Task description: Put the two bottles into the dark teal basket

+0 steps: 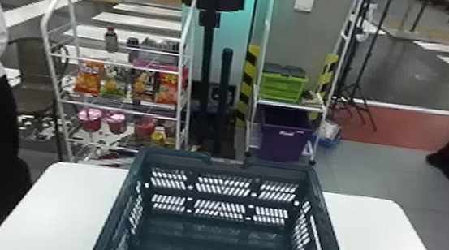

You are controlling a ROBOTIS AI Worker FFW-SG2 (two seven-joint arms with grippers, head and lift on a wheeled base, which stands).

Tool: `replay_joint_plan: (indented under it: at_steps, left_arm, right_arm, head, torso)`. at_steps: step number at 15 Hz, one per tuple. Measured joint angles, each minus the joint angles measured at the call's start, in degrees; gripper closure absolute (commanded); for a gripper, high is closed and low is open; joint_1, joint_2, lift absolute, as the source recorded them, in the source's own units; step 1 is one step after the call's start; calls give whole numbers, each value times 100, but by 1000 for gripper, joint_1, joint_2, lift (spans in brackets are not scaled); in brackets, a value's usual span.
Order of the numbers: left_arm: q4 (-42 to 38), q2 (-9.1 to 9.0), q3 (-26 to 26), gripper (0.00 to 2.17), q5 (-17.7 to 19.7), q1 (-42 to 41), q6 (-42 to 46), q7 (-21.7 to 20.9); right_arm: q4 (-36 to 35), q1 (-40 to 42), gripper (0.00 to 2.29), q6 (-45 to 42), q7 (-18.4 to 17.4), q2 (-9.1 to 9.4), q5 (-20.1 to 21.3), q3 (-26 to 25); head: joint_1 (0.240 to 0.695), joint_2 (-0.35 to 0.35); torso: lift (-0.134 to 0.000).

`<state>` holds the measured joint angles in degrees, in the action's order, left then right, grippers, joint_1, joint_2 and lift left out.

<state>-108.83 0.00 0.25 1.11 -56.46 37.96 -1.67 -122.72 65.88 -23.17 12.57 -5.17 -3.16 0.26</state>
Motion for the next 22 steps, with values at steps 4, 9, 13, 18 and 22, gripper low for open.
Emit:
replay_joint_plan:
  at_steps: [4,9,13,18,22]
  left_arm:
    - [-267,0,-32,2145,-11,-4,-543,60]
    - [-312,0,-111,2145,-94,139,-843,160]
    - [-276,0,-143,2145,-62,136,-855,158]
    - [-90,0,-157,2148,-80,84,-539,156]
    - [-42,117,-157,2148,-55,134,-530,146]
  right_arm:
    - [-188,94,1956,274,-6,40,13,-1]
    - [-126,42,1956,147,0,116,35,-49]
    - [-296,121,1956,-108,44,127,-9,-100]
    - [-1338,-143,1956,450,37,159,-323,-386]
    - [-2164,-1243,1956,2938,-47,377,-392,-443]
  head:
    - [499,0]
    - [499,0]
    - [499,0]
    - [499,0]
    - [499,0]
  torso:
    - [0]
    - [0]
    - [0]
    - [0]
    - [0]
